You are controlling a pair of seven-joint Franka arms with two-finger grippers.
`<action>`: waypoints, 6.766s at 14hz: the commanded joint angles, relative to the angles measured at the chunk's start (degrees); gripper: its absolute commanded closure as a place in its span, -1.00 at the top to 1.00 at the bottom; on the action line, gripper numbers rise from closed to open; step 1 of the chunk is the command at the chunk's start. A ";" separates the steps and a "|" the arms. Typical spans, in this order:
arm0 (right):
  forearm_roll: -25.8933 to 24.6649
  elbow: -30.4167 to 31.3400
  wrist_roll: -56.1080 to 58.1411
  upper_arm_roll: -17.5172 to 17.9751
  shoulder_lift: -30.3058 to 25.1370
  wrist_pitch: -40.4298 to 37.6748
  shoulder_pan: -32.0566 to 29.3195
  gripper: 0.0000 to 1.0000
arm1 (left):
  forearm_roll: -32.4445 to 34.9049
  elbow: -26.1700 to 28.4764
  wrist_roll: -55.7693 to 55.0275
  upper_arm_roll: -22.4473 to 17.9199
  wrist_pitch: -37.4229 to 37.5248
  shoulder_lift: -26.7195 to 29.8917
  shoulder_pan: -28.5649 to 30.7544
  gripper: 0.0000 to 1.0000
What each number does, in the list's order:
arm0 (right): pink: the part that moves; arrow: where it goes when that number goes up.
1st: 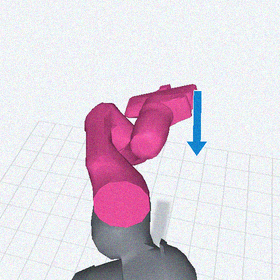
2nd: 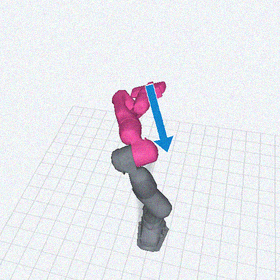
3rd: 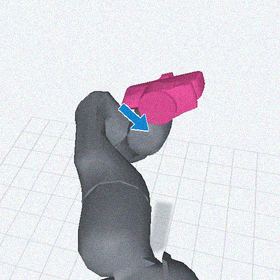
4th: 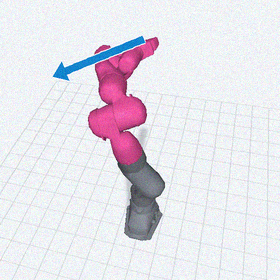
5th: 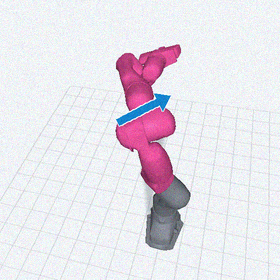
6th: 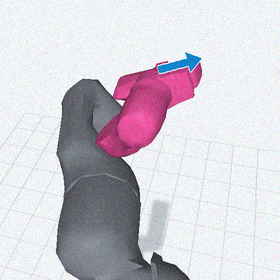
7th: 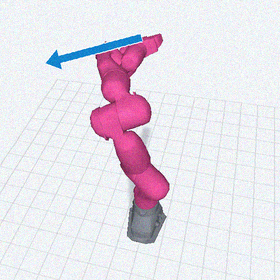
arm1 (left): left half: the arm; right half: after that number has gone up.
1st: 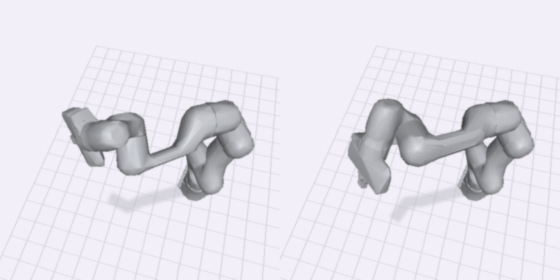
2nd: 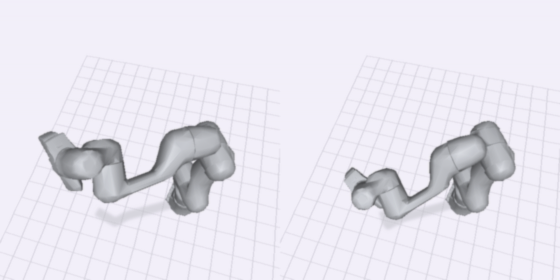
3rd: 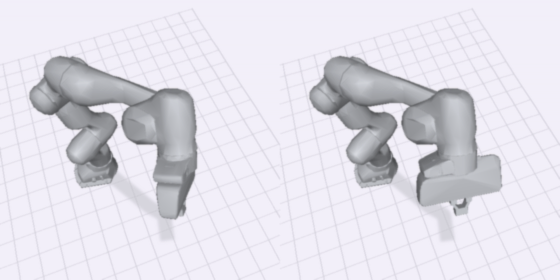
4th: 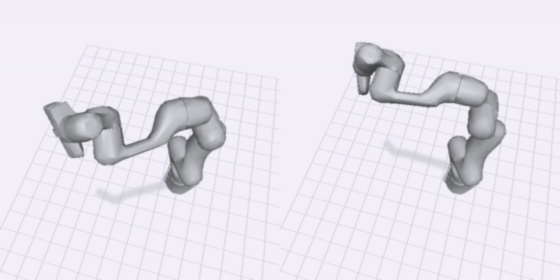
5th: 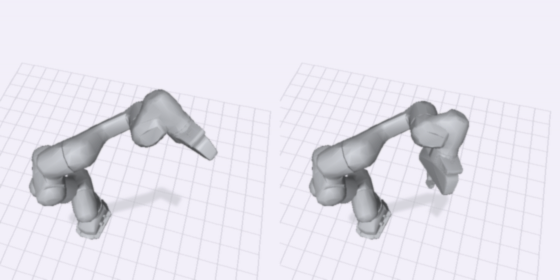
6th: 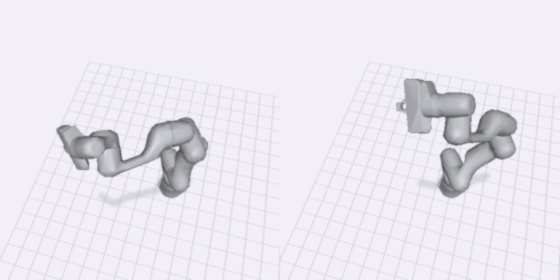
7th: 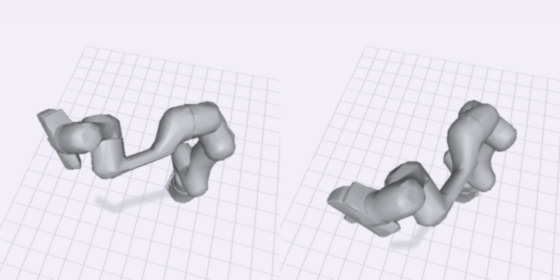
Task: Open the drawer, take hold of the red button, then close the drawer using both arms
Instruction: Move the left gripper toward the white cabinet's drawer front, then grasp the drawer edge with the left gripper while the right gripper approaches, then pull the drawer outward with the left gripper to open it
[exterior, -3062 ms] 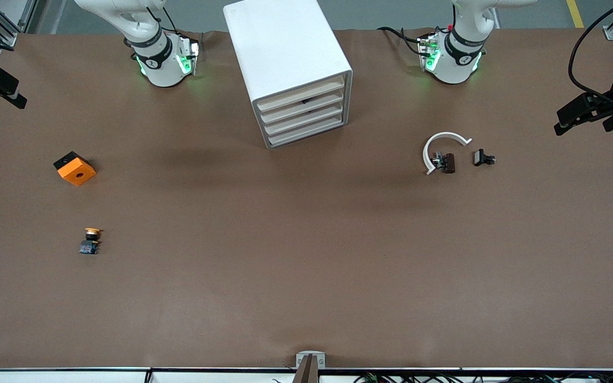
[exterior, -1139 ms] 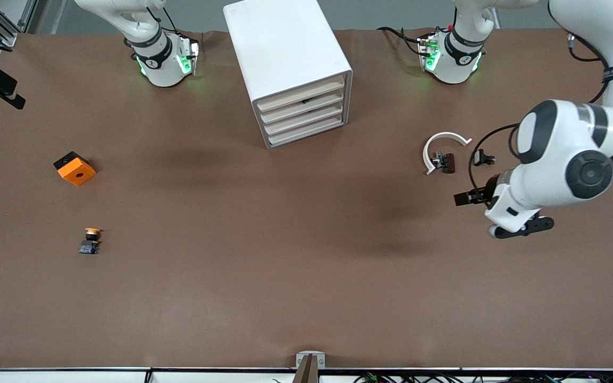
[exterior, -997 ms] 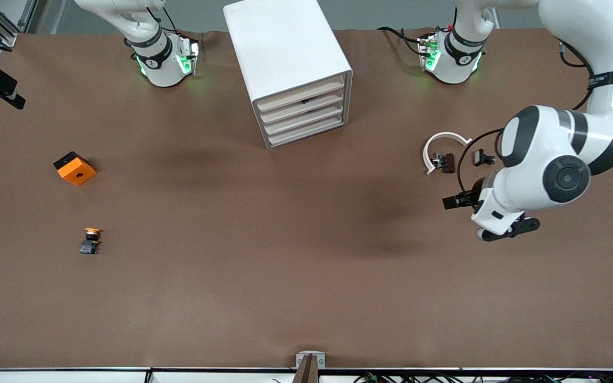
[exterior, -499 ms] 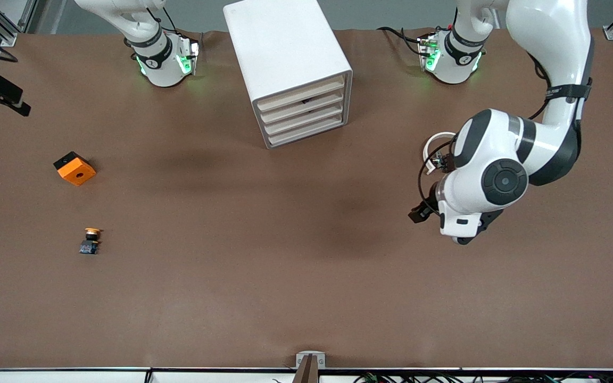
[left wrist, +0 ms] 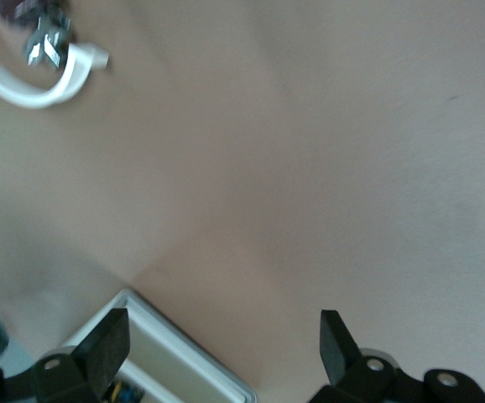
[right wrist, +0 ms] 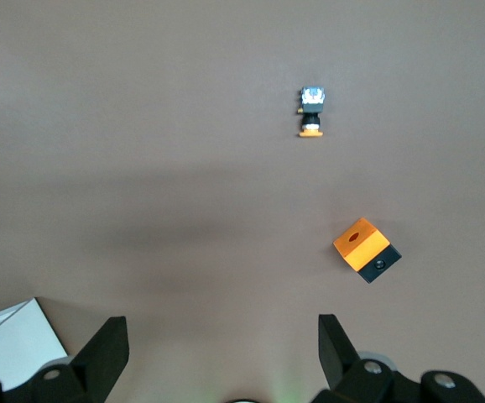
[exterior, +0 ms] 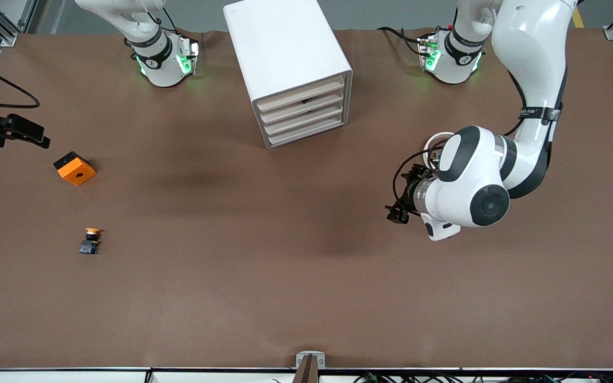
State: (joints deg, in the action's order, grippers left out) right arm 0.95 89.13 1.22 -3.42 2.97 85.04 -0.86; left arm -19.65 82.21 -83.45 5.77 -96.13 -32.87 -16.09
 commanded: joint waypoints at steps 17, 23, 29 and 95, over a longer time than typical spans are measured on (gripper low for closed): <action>0.72 -3.53 -12.39 0.96 5.91 2.32 0.69 1.00 | -21.47 -2.85 -35.11 6.54 23.87 -15.03 0.71 1.00; 0.72 -3.53 -12.39 0.96 5.91 2.41 0.51 1.00 | -22.10 0.58 -39.68 6.54 25.20 -16.61 -1.05 0.55; 1.60 -3.53 -12.30 0.96 5.91 2.67 0.51 1.00 | -23.42 5.32 -39.86 7.59 26.96 -16.35 -2.90 0.06; 4.50 -3.18 -61.24 0.96 8.10 8.73 21.16 1.00 | -31.33 2.52 -39.69 2.41 21.87 -17.23 -2.99 -1.00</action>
State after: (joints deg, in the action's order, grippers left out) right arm 4.55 86.66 -55.95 -2.19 10.20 92.77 18.64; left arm -49.00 87.18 -123.17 8.71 -72.08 -50.18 -20.31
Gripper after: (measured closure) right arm 0.000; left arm 0.907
